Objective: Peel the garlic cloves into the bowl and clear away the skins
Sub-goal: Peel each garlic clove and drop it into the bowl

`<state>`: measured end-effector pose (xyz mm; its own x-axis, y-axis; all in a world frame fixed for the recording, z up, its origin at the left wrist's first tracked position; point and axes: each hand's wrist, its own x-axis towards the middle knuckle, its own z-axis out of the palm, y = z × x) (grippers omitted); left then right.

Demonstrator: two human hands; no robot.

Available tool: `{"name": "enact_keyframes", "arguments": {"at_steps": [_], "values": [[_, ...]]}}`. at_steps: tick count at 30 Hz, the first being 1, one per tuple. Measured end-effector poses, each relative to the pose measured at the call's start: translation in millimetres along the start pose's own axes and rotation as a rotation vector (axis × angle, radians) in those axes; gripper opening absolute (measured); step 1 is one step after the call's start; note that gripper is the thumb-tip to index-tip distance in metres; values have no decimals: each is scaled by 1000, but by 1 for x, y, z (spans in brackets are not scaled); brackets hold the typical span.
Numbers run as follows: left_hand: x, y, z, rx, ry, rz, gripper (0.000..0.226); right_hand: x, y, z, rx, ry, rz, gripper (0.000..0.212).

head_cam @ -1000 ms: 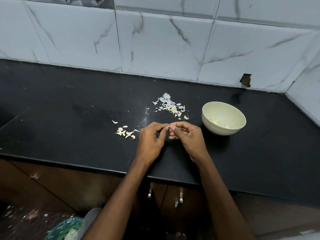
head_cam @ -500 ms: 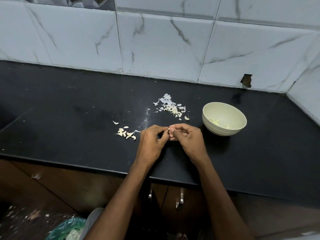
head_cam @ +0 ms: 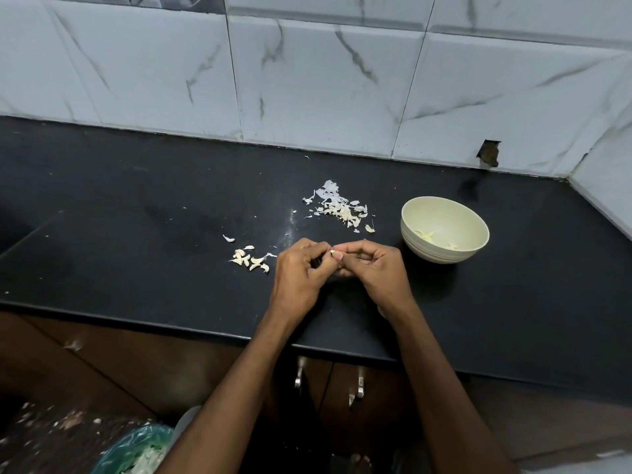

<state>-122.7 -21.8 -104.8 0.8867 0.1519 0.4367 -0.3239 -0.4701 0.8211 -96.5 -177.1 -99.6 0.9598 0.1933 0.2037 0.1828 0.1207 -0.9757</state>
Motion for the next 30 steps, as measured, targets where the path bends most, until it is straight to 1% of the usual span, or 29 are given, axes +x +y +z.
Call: {"name": "enact_keyframes", "arguments": {"at_steps": [3, 6, 8, 14, 24, 26, 28, 30], "values": [[2, -2, -1, -130, -28, -84, 13, 1, 0, -2, 24, 6, 26, 12], [3, -4, -3, -317, -18, -187, 14, 4, 1, -3, 46, 29, 45, 15], [3, -3, -3, -351, -11, -198, 14, 5, 2, -3, 40, 35, 50, 15], [3, -8, -3, -344, -6, -185, 12, 6, 5, -1, -34, 19, 21, 9], [3, -6, -4, -354, -43, -187, 13, 6, 11, -4, -173, 27, -10, 8], [1, -4, -4, -319, -36, -181, 12, 6, 12, -4, -226, 23, -18, 8], [0, -2, -5, -229, -30, -143, 9, 5, 13, -3, -292, -2, -39, 10], [-1, 0, -4, -115, -17, -95, 15, 4, 14, -2, -357, -20, -61, 10]]}}
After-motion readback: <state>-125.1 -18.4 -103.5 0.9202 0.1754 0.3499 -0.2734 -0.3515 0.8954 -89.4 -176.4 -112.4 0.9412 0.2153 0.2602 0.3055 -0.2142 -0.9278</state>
